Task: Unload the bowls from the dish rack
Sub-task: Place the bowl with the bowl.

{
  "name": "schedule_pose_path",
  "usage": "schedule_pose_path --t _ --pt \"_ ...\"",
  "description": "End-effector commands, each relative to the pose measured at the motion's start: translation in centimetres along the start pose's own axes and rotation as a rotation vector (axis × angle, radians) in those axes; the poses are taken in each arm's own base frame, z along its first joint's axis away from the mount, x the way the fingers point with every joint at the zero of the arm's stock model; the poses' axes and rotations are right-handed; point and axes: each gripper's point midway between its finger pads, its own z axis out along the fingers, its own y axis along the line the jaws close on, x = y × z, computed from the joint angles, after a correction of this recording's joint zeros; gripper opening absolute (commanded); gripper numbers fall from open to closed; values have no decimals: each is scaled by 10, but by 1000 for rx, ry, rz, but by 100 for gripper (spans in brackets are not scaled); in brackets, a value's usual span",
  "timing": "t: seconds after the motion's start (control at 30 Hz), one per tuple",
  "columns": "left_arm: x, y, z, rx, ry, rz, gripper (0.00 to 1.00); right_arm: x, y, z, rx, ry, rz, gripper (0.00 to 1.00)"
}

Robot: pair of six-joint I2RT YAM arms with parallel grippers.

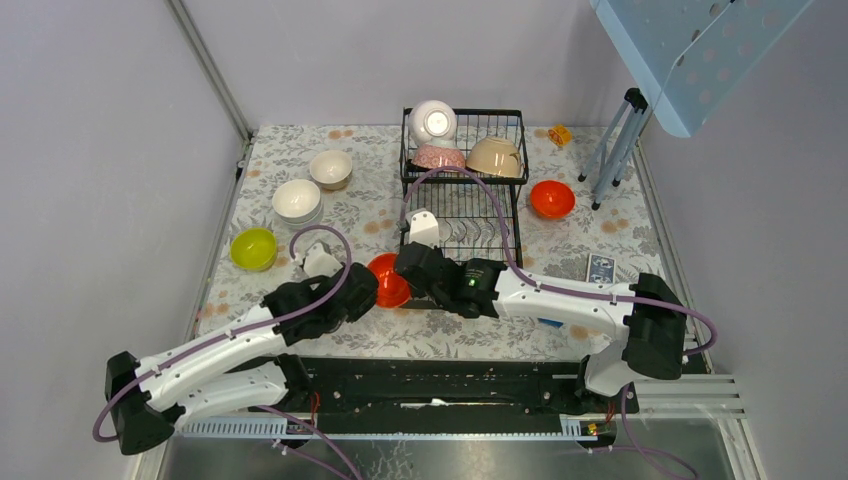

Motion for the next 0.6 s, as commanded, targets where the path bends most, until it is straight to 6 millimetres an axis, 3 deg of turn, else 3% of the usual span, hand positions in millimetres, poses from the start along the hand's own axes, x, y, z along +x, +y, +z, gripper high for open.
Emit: schedule_pose_path --t 0.0,0.27,0.3,0.37,0.5,0.57 --pt "-5 -27 -8 134 -5 -45 0 -7 11 -5 -48 9 14 0" --pt "-8 -34 -15 198 -7 -16 10 -6 6 -6 -33 6 7 0" --pt "-8 -36 -16 212 -4 -16 10 -6 6 -6 -32 8 5 0" --pt "-7 -41 -19 247 4 -11 0 -3 5 -4 -27 15 -3 0" --pt "-8 -50 -25 290 12 -7 0 -2 5 -1 -14 24 -12 0" --pt "-11 -51 -27 276 6 -13 0 -3 4 -1 -4 24 -18 6"
